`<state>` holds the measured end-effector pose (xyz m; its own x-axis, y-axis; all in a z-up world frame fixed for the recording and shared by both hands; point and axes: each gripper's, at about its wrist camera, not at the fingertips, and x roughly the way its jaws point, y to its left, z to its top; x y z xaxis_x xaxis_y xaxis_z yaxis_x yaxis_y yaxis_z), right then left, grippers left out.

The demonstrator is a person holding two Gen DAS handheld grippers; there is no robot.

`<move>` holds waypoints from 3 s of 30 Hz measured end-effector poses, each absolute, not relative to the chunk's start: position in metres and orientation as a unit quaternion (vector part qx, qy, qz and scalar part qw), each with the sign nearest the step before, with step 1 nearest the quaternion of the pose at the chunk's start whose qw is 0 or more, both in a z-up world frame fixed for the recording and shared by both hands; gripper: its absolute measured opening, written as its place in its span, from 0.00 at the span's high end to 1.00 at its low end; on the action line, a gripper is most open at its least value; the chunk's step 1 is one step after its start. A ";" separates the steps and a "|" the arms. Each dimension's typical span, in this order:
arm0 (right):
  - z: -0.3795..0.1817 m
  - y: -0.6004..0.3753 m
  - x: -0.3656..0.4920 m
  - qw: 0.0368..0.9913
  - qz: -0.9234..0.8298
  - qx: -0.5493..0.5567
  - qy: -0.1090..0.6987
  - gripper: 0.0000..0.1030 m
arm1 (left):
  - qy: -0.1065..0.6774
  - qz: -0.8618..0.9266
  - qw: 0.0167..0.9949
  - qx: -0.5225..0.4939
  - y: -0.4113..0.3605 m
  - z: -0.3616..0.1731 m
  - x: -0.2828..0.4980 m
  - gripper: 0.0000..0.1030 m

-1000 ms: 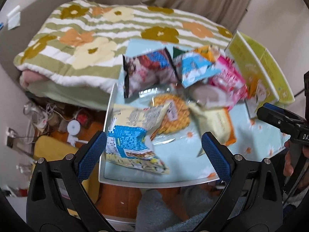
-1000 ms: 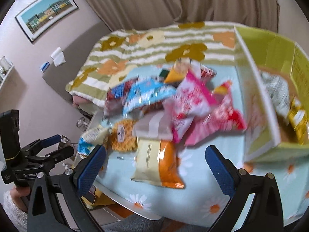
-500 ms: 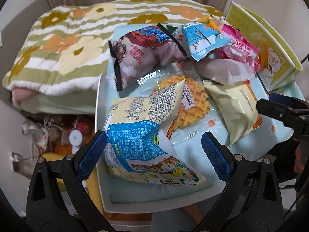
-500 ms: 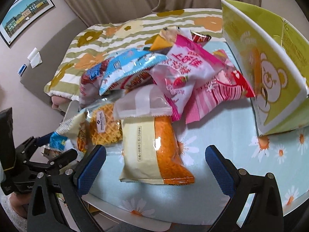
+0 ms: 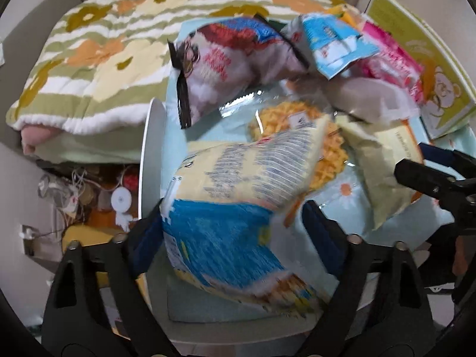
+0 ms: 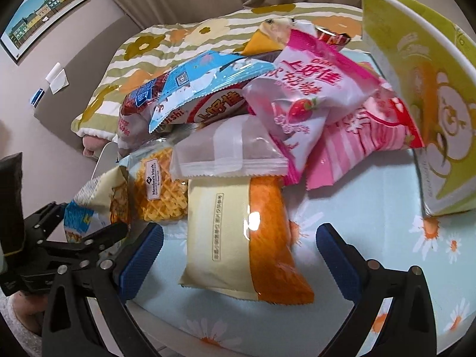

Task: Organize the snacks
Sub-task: 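Grasp the blue-and-white bag with the left tool while the right tool grasps the orange-white bag, then carry both bags over the box and release them inside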

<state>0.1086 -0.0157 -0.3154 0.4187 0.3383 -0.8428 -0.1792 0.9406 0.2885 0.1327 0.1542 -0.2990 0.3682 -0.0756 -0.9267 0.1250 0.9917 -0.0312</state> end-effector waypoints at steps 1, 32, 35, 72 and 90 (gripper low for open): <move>-0.316 -0.014 0.110 0.839 0.155 0.075 0.517 0.01 | 0.560 -0.061 0.826 0.020 0.155 -0.300 0.133 0.21; -0.319 -0.007 0.093 0.822 0.135 0.041 0.552 0.40 | 0.527 -0.089 0.845 0.006 0.155 -0.250 0.125 0.44; -0.310 -0.016 0.078 0.825 0.127 0.053 0.548 0.40 | 0.519 -0.100 0.849 0.009 0.148 -0.239 0.124 0.44; -0.152 -0.327 0.125 0.909 0.097 0.095 0.394 0.40 | 0.422 -0.181 0.888 -0.011 -0.193 -0.113 0.223 0.43; -0.172 -0.372 0.125 0.896 0.099 0.143 0.407 0.40 | 0.501 -0.183 0.845 0.036 -0.236 -0.166 0.219 0.02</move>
